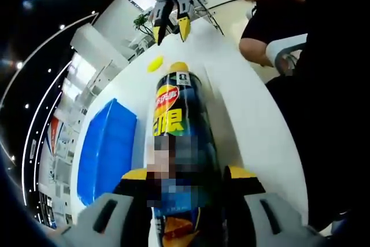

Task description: Open the lid of the chip container on the table, take out the chips, place them into the box in front of the container, and close the lid

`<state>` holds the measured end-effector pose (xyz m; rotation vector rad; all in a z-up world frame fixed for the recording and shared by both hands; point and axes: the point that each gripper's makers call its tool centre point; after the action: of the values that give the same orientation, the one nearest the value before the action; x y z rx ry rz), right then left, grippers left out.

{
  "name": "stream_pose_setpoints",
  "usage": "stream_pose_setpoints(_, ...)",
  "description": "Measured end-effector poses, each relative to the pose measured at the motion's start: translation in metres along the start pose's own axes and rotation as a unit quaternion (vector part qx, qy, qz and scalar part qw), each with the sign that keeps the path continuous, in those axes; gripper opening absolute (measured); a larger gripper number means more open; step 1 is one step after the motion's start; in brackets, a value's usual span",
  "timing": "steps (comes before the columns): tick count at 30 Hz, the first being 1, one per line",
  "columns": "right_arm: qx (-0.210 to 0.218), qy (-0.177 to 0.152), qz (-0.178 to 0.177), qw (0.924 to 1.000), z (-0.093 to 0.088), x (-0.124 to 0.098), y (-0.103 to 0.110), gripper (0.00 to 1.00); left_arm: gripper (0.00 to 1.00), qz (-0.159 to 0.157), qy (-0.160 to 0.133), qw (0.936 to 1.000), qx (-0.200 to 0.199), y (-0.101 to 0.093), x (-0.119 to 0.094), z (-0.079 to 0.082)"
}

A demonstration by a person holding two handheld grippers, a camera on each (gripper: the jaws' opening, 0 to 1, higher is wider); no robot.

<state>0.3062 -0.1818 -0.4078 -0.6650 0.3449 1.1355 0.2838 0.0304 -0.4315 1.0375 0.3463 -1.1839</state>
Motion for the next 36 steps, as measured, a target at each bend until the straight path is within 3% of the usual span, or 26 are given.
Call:
stream_pose_setpoints(4,-0.009,0.019,0.007,0.9997,-0.014,0.01,0.004,0.28,0.49,0.0,0.0,1.0,-0.001,0.0,0.0,0.0)
stream_pose_setpoints(10,-0.025,-0.005,-0.009,0.9996,-0.01,0.011,-0.006,0.01,0.49,0.0,0.002,1.0,-0.001,0.0,0.0,-0.001)
stream_pose_setpoints(23,-0.022,-0.033,0.011,0.9992,0.002,0.022,0.005,0.0,0.49,-0.001,0.002,1.0,-0.002,0.0,-0.001,-0.001)
stream_pose_setpoints(27,0.005,-0.056,0.026,0.9981,0.013,0.023,0.011,0.0,0.49,0.0,0.003,1.0,-0.002,0.0,-0.001,-0.001)
stream_pose_setpoints(30,0.022,-0.053,0.024,0.998,0.012,0.026,0.01,0.0,0.49,0.0,0.003,1.0,-0.002,0.0,-0.001,-0.001)
stream_pose_setpoints(35,0.055,-0.112,0.049,0.991,0.04,0.033,0.021,0.0,0.49,0.0,0.006,1.0,-0.003,0.001,-0.001,-0.002)
stream_pose_setpoints(36,0.052,-0.105,0.044,0.9921,0.042,0.035,0.021,0.0,0.49,-0.001,0.005,1.0,-0.002,0.0,-0.001,-0.002)
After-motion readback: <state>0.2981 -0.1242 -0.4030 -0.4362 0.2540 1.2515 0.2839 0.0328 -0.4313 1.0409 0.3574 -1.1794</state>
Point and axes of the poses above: the point that each gripper's makers call its tool centre point, and the gripper's own axes: x roughly forward along the fingers, y roughly to its left, z roughly out of its top, and after that the axes turned 1 degree about -x, right-handed
